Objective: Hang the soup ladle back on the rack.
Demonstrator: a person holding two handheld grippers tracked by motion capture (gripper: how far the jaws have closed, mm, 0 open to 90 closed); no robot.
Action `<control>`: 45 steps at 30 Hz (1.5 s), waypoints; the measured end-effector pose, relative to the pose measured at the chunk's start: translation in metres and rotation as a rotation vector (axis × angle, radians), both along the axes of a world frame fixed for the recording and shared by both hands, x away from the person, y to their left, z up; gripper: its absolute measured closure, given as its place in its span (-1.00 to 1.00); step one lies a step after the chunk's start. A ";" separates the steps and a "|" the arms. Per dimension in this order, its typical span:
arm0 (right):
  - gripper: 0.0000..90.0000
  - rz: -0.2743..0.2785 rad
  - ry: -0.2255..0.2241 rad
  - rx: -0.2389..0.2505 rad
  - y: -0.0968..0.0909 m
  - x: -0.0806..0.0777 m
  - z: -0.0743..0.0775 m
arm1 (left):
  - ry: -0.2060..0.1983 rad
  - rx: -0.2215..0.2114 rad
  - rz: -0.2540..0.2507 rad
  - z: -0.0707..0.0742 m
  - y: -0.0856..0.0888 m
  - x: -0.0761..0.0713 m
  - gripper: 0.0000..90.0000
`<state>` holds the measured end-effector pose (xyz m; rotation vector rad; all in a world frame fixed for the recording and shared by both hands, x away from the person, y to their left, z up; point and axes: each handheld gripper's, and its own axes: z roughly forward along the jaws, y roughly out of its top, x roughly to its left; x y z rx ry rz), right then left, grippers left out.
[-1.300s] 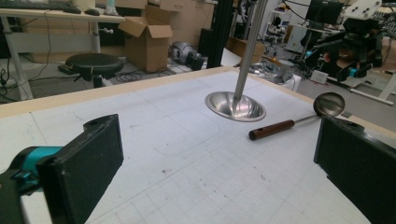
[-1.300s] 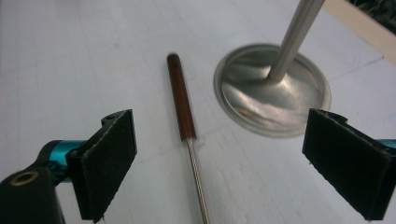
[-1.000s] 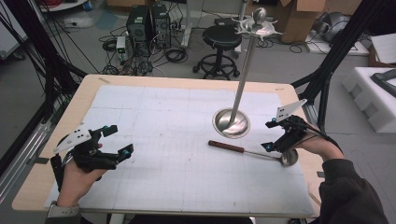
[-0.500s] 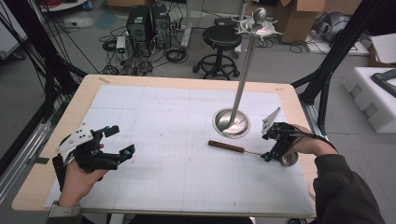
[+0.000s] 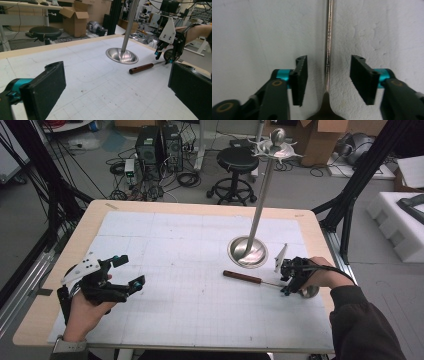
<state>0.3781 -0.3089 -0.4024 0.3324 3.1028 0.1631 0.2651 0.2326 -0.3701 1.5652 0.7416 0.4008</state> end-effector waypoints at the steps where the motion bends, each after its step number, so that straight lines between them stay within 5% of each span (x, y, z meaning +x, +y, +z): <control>1: 0.15 0.000 0.000 0.000 0.000 0.000 0.000 | 0.000 0.000 0.000 0.000 0.000 0.000 -0.96; 10: 0.79 0.001 0.014 -0.042 0.006 0.001 -0.003 | 0.003 -0.003 0.000 -0.001 0.000 0.000 -0.96; 22: 0.87 -0.041 0.019 -0.029 0.004 -0.002 -0.002 | 0.004 -0.003 0.001 -0.001 0.001 0.001 -0.96; 26: 0.87 -0.039 0.009 0.037 0.000 -0.005 0.005 | 0.007 0.001 0.003 -0.002 0.001 0.001 -0.96; 33: 0.87 -0.115 -0.008 0.153 -0.011 -0.011 0.021 | 0.006 0.001 0.001 -0.001 -0.001 0.000 -0.96; 34: 0.87 -0.128 -0.007 0.203 -0.015 -0.013 0.025 | 0.004 0.000 0.001 -0.001 0.000 0.000 -0.96; 45: 0.87 -0.225 -0.047 0.460 -0.040 -0.020 0.048 | 0.004 0.000 0.001 -0.001 -0.001 0.001 -0.96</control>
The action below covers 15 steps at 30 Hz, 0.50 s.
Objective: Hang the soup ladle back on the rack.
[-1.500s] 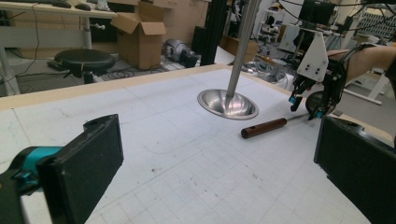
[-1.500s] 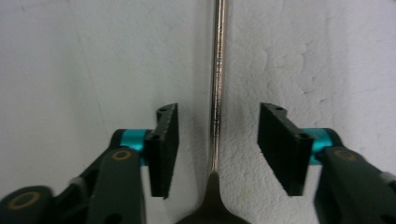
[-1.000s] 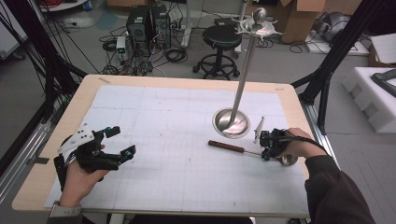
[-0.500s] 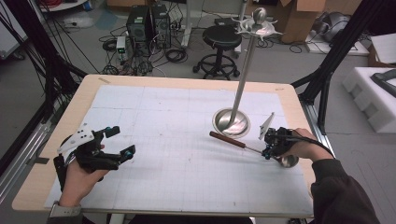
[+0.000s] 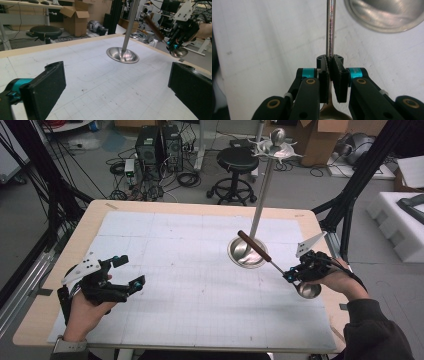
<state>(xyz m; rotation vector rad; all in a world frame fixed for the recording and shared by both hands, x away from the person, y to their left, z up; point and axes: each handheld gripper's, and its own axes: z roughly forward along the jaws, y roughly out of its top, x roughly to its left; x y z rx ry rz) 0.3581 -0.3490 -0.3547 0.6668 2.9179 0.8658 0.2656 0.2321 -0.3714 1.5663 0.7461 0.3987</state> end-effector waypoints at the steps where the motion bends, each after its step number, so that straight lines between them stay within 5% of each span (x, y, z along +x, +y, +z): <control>1: 0.87 -0.010 -0.028 0.041 -0.003 -0.002 0.004 | 0.000 0.001 0.000 0.000 0.000 0.000 -0.96; 10: 0.87 -0.033 -0.113 0.233 -0.014 -0.011 0.020 | -0.001 -0.001 0.002 0.001 0.000 0.000 -0.96; 15: 0.87 -0.063 -0.164 0.264 -0.015 -0.014 0.024 | 0.001 -0.004 -0.002 0.000 -0.001 0.000 -0.96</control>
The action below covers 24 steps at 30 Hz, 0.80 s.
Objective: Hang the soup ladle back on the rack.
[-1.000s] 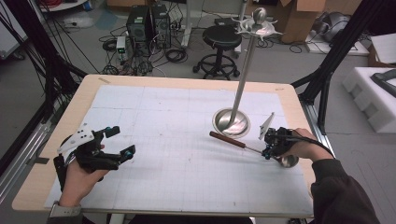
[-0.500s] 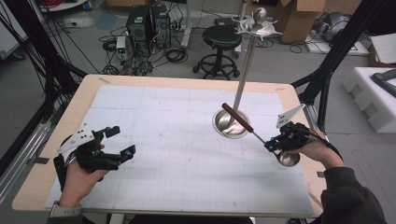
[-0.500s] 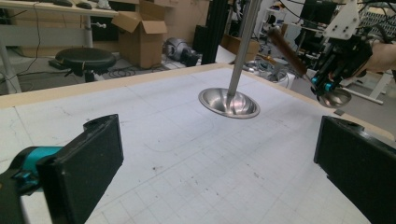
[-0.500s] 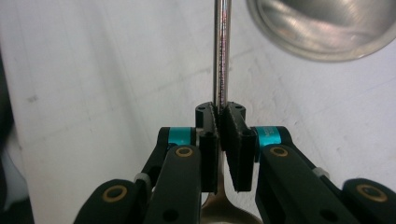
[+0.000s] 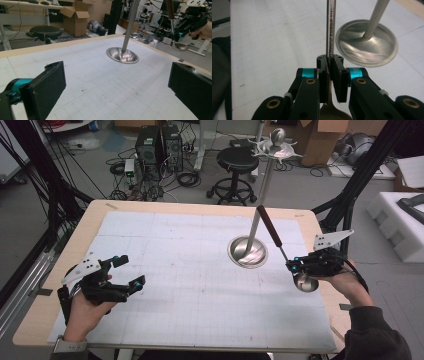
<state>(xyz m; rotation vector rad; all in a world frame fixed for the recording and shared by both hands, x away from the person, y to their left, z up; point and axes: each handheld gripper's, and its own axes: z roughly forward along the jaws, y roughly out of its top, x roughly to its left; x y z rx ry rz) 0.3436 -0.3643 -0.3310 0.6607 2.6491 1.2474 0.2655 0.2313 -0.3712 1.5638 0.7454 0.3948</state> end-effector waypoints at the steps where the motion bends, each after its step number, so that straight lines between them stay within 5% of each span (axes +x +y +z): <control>1: 0.87 -0.015 -0.011 0.010 0.000 -0.001 0.001 | 0.001 -0.005 -0.003 0.000 0.000 0.000 -0.96; 9: 0.87 -0.037 -0.085 0.099 -0.004 -0.001 0.007 | 0.002 -0.015 -0.009 0.000 -0.001 0.000 -0.96; 24: 0.87 -0.088 -0.155 0.233 -0.017 0.004 0.027 | 0.003 -0.012 -0.006 0.000 0.000 0.000 -0.96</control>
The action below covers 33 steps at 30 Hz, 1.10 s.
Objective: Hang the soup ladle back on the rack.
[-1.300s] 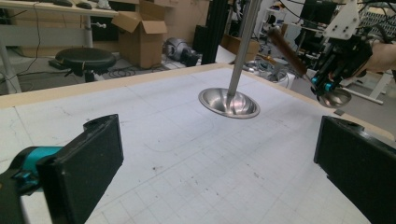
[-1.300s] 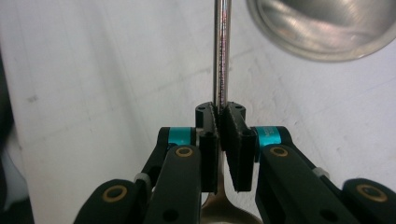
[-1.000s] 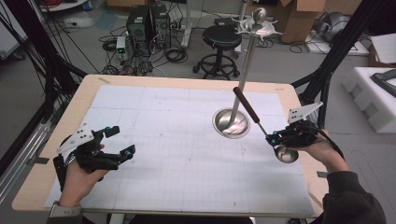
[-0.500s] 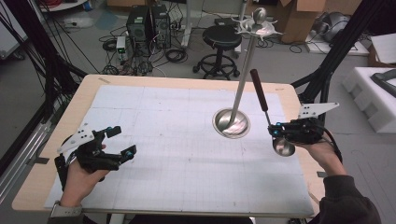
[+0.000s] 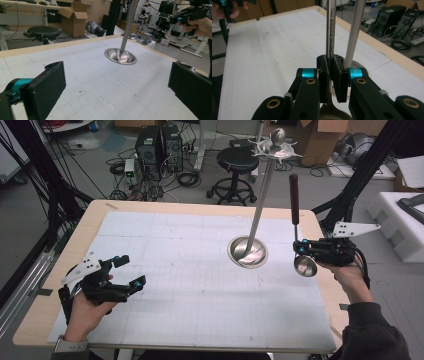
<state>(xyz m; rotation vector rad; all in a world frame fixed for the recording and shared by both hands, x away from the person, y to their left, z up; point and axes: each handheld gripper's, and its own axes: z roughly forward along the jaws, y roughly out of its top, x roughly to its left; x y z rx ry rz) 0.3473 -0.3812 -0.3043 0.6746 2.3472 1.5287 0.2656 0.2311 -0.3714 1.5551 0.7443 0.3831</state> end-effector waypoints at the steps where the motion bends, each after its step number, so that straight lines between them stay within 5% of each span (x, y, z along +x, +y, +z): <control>1: 0.87 -0.003 -0.007 0.003 0.000 0.001 0.001 | 0.001 -0.004 0.000 0.000 0.000 0.000 -0.96; 6: 0.87 -0.021 -0.065 0.027 -0.004 0.004 0.006 | -0.009 -0.041 -0.027 0.006 -0.002 -0.002 -0.96; 24: 0.87 -0.066 -0.015 0.108 -0.011 0.026 0.021 | -0.008 -0.038 -0.013 0.004 0.003 -0.001 -0.96; 33: 0.87 -0.070 0.001 0.096 -0.010 0.032 0.018 | -0.004 -0.037 -0.009 0.004 0.003 -0.001 -0.96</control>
